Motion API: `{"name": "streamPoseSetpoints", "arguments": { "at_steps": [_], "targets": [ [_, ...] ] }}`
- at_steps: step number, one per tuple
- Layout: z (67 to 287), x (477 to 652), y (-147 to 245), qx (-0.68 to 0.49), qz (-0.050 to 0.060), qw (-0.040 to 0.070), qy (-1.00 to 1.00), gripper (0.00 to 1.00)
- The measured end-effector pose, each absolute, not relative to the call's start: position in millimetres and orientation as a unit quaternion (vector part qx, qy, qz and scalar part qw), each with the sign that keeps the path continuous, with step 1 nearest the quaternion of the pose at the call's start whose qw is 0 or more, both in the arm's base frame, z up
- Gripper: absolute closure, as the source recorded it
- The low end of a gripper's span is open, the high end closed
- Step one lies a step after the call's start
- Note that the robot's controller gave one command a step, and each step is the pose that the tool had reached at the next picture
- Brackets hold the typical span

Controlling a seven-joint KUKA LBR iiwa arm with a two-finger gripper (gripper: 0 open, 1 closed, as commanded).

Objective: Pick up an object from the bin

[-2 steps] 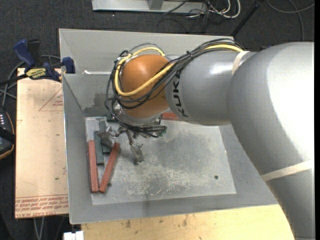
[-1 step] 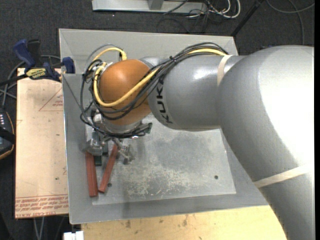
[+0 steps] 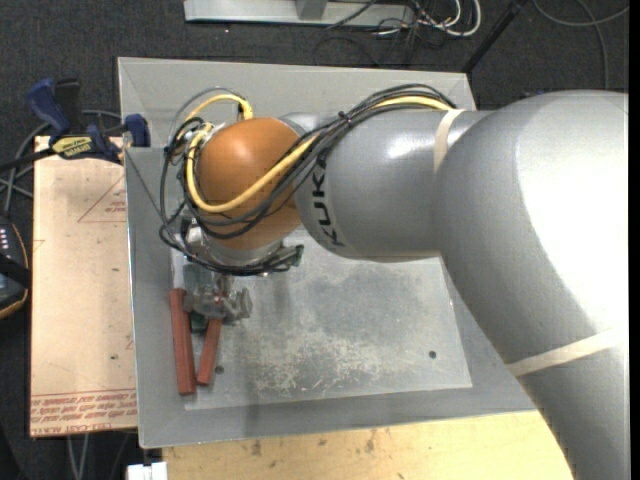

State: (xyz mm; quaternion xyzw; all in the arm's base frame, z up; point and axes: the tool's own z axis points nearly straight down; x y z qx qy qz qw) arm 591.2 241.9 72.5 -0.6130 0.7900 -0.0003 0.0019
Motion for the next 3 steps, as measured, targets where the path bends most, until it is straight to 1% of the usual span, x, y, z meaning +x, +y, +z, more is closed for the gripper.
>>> {"name": "streamPoseSetpoints", "arguments": {
  "at_steps": [1,2,3],
  "targets": [
    [73.1,641.3,219.8,-0.718,0.0,0.004,0.696,1.0],
    [129.5,639.7,223.7,-0.722,-0.001,0.005,0.692,1.0],
    [200.7,615.4,255.3,-0.715,0.0,0.006,0.699,1.0]
  ]
}}
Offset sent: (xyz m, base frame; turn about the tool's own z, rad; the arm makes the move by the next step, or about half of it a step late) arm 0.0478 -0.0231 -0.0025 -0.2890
